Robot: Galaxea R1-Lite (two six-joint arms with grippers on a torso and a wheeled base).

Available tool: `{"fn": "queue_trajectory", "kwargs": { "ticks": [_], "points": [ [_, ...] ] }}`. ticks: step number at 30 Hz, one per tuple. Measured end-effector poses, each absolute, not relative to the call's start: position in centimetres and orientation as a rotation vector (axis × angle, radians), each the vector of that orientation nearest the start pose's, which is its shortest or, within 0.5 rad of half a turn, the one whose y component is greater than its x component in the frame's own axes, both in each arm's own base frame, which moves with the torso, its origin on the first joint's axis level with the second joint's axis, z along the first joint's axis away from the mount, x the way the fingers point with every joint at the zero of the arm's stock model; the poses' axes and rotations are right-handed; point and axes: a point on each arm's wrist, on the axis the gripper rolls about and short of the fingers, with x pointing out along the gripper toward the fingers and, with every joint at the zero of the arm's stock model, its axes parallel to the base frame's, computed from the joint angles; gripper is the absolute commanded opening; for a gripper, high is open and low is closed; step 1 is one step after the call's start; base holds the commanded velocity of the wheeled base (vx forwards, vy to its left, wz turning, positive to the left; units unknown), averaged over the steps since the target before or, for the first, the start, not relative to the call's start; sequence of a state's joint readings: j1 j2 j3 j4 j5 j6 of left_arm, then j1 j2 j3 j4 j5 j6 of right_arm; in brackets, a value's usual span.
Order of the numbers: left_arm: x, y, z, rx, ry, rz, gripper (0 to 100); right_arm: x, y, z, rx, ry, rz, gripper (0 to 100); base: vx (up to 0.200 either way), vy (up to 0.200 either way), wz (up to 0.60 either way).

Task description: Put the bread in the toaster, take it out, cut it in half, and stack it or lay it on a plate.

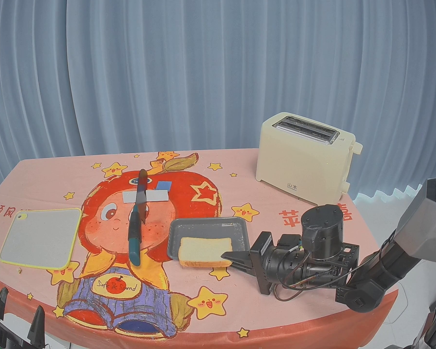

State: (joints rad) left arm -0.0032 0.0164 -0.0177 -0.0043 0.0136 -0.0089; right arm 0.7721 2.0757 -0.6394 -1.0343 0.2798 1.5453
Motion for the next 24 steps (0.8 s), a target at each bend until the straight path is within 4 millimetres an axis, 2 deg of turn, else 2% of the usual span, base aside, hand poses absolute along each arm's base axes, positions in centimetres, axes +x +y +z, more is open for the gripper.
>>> {"fn": "queue_trajectory", "kwargs": {
  "ticks": [9, 19, 24],
  "points": [
    [-2.3, 0.0, 8.1, -0.009, -0.006, 0.010, 100, 23.4, 23.9, 7.0, 1.276, 1.085, 0.522, 0, 0.000, 0.000, 0.00],
    [-2.3, 0.0, 8.1, -0.009, -0.006, 0.010, 100, 22.9, 22.7, 10.6, 1.315, 0.999, 0.598, 0, 0.000, 0.000, 0.00],
    [-2.3, 0.0, 8.1, -0.009, -0.006, 0.010, 100, 22.8, 22.0, 11.9, 1.322, 0.951, 0.630, 0, 0.000, 0.000, 0.00]
  ]
}}
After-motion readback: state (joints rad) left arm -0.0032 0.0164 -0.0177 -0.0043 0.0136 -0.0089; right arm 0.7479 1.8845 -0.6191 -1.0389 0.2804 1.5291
